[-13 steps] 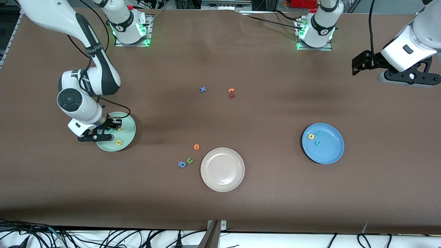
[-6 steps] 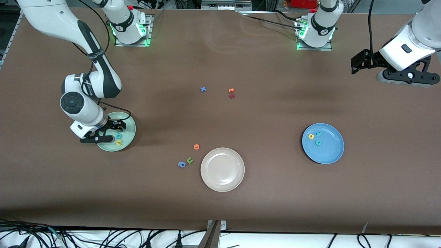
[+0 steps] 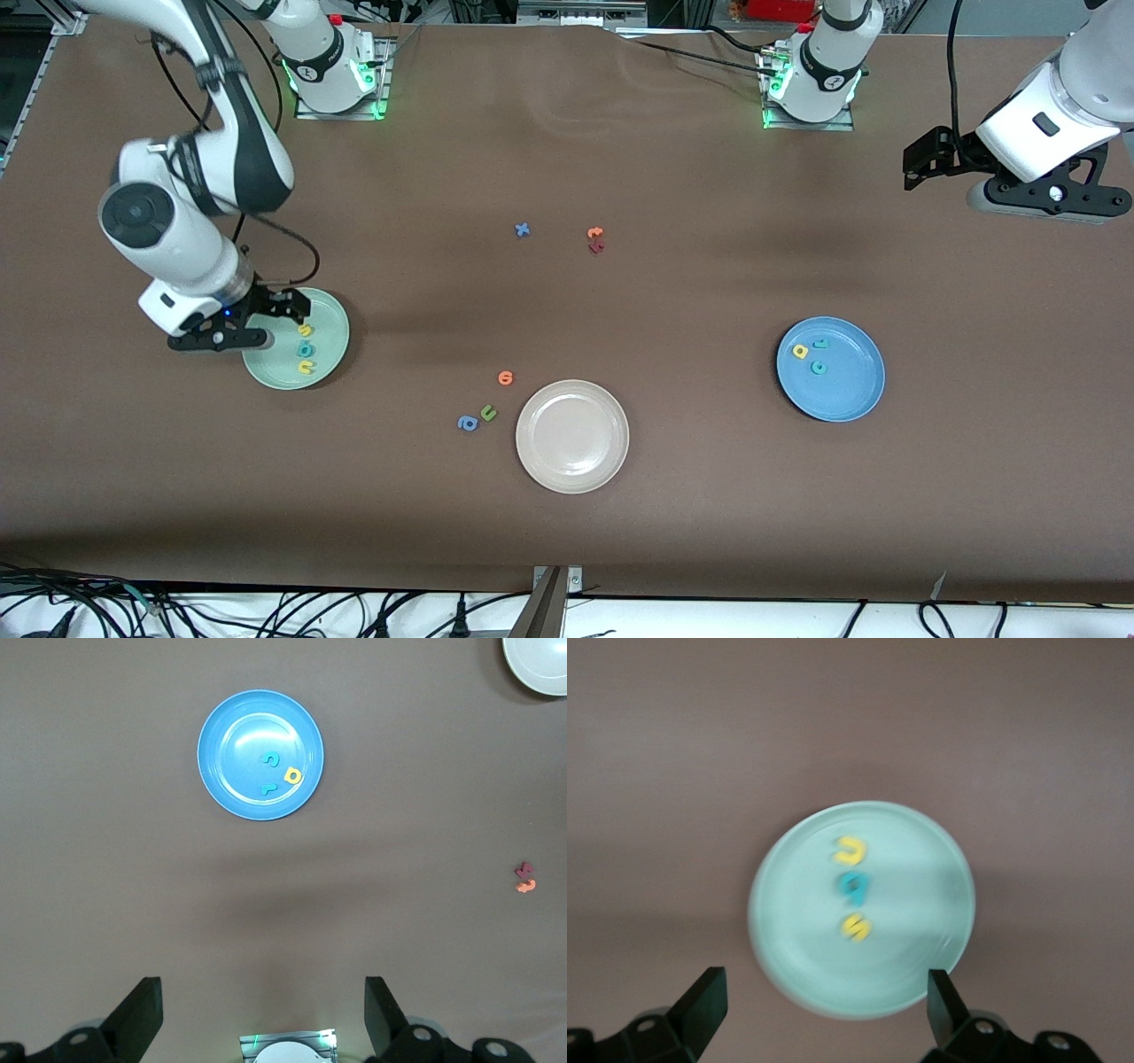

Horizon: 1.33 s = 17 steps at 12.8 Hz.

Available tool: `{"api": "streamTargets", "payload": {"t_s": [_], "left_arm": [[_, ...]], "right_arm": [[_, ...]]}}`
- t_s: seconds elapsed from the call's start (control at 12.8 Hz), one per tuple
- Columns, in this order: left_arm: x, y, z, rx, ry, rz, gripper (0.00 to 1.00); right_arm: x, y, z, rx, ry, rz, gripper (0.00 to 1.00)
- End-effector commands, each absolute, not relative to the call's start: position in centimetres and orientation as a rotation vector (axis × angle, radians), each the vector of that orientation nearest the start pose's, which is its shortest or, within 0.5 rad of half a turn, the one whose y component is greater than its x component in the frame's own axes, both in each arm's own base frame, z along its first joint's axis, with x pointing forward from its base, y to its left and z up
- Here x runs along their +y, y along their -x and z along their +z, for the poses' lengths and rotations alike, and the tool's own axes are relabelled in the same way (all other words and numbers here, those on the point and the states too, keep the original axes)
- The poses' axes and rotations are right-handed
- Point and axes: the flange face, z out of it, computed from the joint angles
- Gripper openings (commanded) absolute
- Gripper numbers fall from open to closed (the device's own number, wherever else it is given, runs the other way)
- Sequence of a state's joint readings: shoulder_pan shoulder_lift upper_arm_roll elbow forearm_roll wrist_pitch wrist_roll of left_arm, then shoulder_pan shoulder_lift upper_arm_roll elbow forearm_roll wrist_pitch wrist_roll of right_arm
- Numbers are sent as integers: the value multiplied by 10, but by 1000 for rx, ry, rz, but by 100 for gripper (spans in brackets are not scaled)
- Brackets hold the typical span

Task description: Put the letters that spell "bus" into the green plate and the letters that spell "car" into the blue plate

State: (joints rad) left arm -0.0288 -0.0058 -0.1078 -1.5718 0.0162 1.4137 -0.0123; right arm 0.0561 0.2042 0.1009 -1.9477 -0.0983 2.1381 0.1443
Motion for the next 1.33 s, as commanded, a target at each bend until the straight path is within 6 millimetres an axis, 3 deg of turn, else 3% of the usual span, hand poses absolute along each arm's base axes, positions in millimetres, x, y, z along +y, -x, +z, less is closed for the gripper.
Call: {"api": "streamTargets", "payload": {"t_s": [0.0,0.31,0.55,0.86,1.25], "left_arm": [[-73,-526,623,208,3126,234,100],[-73,-526,623,208,3126,234,100],[-73,-526,622,208,3126,237,100],[-73,-526,623,211,3126,237,100],[-72,-525,623,211,3125,244,100]], "right_arm": [[95,-597,451,-28,3091,81,100],[88,-588,550,-61,3098,89,100],[56,-572,601,2,3094,31,100],[38,-572,620,-107,3099,14,100],[52,-574,624,-152,3110,28,100]]}}
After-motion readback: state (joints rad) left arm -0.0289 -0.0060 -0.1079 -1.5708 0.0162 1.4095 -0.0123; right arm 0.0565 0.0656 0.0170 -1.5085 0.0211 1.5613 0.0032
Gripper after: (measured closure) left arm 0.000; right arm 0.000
